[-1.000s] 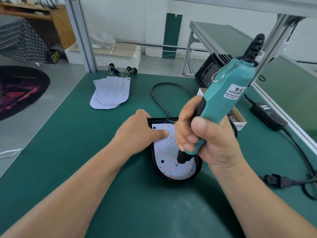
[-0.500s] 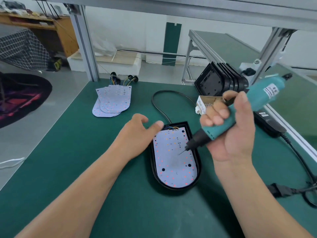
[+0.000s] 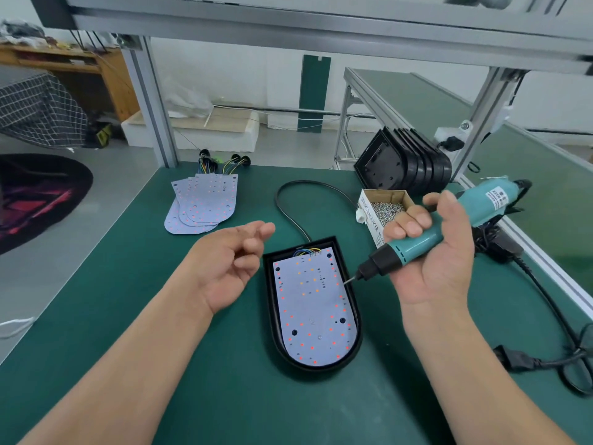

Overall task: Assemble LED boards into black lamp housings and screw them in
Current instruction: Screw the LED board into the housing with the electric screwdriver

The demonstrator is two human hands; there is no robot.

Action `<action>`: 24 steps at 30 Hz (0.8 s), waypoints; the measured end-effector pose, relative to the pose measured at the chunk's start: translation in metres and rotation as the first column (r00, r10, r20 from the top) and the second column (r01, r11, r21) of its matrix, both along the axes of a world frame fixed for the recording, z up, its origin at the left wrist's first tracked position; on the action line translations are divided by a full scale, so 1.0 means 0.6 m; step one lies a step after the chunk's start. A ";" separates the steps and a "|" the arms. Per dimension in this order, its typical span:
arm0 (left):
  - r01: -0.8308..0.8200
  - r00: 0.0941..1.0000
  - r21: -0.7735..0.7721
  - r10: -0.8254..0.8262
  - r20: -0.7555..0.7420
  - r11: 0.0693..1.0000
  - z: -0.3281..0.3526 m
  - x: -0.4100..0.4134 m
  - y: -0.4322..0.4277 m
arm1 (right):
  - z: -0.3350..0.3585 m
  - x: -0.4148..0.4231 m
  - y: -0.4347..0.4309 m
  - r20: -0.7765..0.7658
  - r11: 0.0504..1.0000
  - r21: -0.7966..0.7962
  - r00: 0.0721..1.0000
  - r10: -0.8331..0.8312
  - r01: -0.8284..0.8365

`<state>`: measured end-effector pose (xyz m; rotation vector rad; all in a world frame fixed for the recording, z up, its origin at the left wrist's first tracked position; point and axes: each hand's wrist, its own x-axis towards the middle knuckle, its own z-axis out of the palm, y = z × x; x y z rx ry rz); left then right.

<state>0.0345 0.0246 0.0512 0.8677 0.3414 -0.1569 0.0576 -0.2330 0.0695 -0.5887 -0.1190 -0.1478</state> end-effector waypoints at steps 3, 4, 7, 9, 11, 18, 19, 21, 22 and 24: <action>0.053 0.994 0.093 -0.062 0.094 0.994 0.004 -0.007 -0.007 | -0.001 0.001 0.001 -0.007 1.000 0.004 1.000 -0.003 0.003; 0.063 0.989 0.130 -0.079 0.124 0.990 0.005 -0.010 -0.011 | 0.000 0.001 0.002 -0.008 1.000 0.004 1.000 -0.002 0.002; 0.137 0.973 0.189 -0.168 0.158 0.972 0.007 -0.019 -0.027 | -0.001 0.000 0.006 -0.005 1.000 0.008 1.000 0.007 -0.007; 0.189 0.967 0.183 -0.215 0.135 0.965 0.008 -0.025 -0.038 | 0.001 0.000 0.008 0.001 1.000 0.017 1.000 0.008 -0.008; 0.236 0.964 0.110 -0.247 0.097 0.965 0.008 -0.029 -0.041 | 0.005 0.002 0.012 0.003 1.000 0.022 1.000 0.007 -0.007; 0.281 0.945 0.161 -0.301 0.124 0.946 0.014 -0.034 -0.039 | 0.028 0.018 0.030 -0.033 0.997 0.077 0.999 -0.019 0.022; 0.281 0.941 0.208 -0.311 0.131 0.937 0.013 -0.035 -0.041 | 0.035 0.022 0.033 -0.026 0.996 0.091 0.999 -0.020 0.023; 0.293 0.928 0.289 -0.344 0.143 0.911 0.011 -0.037 -0.047 | 0.048 0.029 0.038 -0.001 0.994 0.110 1.000 -0.023 0.023; 0.298 0.923 0.308 -0.355 0.148 0.904 0.009 -0.037 -0.050 | 0.053 0.032 0.041 0.009 0.993 0.115 1.000 -0.024 0.023; 0.293 0.920 0.323 -0.357 0.160 0.900 0.008 -0.039 -0.055 | 0.055 0.034 0.047 0.016 0.993 0.116 1.000 -0.020 0.018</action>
